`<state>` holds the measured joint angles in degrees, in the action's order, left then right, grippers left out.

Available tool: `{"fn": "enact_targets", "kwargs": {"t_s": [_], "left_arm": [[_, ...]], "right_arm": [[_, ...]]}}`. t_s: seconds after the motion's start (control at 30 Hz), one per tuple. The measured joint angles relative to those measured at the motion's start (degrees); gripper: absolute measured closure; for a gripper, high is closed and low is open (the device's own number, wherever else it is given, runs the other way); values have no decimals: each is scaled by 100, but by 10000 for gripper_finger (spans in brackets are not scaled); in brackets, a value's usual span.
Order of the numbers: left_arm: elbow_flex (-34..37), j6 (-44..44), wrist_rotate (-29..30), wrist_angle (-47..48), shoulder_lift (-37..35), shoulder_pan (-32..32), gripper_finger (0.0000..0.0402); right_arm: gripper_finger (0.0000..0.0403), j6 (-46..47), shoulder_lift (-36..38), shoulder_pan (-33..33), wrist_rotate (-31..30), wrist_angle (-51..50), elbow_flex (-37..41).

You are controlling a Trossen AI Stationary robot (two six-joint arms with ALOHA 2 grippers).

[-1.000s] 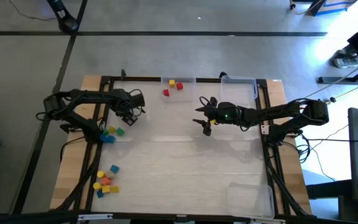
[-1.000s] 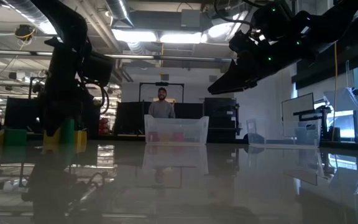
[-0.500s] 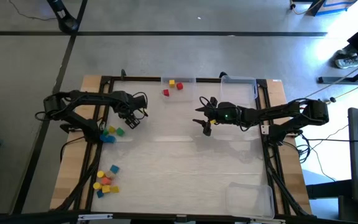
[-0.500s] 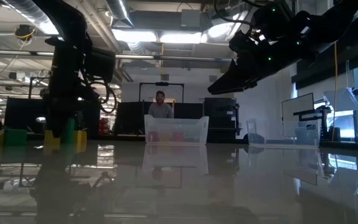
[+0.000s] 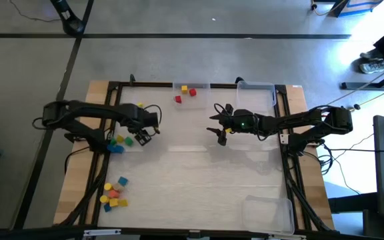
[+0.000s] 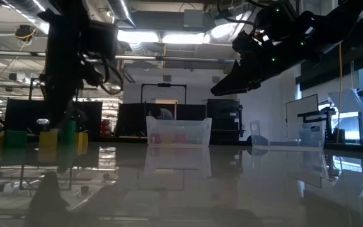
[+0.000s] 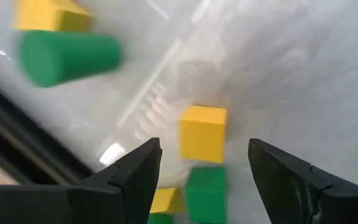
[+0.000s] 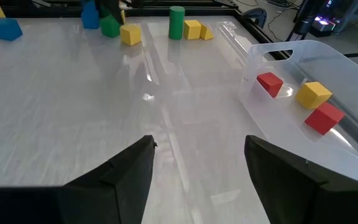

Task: Sort blocks by size
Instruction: Put the square yellow block into the top left transparent bin

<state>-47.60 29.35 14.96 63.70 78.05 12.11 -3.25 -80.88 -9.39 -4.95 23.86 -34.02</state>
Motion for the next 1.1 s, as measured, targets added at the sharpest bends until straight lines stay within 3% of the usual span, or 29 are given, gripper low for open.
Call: {"fn": "enact_targets", "kwargs": {"t_s": [0.3, 0.8, 0.93, 1.1], "left_arm": [[344, -134, -86, -83, -367, 290, 171], [1483, -514, -859, -1880, -359, 785, 172], [1528, -528, -962, -2014, -342, 845, 203], [1535, -741, -1013, -2125, -342, 862, 277]], "right_arm": [[152, 0, 0, 0, 0, -1, 0], [152, -4, 0, 0, 0, -3, 0], [152, -5, -1, 0, 0, 0, 0], [152, -62, -1, 0, 0, 4, 0]]}}
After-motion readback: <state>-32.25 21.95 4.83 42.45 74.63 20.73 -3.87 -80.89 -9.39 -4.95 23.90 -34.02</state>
